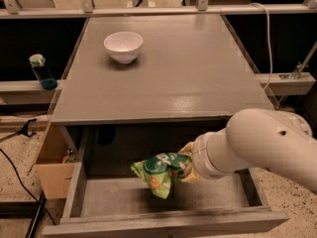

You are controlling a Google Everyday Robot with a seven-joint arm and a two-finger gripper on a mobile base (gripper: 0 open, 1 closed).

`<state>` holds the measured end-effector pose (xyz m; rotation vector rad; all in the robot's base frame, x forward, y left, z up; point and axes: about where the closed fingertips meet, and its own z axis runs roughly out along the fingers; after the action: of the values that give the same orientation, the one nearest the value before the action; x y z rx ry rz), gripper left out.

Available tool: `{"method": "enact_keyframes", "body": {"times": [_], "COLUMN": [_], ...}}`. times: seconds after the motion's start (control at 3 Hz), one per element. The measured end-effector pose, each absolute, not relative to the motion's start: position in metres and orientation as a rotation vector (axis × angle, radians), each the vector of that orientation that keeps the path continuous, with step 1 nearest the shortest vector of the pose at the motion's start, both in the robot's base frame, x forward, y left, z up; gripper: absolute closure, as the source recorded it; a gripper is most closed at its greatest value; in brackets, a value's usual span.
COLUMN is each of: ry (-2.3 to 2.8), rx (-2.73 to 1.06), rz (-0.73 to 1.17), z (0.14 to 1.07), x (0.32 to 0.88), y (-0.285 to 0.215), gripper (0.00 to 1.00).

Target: Place green rice chip bag into top drawer

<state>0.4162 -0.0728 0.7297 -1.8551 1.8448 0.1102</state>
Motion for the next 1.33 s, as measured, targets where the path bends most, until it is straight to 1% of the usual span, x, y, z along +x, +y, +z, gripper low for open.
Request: {"method": "enact_keyframes", "body": {"times": [0.33,1.33], "ry": [1.847,1.786], "rx": [-1.883,-1.863], "rz": [0.062,0.056], "z": [0.727,0.707], "x": [0.420,0.436], "y": [-0.076,-0.068], "gripper": [1.00,1.00]}}
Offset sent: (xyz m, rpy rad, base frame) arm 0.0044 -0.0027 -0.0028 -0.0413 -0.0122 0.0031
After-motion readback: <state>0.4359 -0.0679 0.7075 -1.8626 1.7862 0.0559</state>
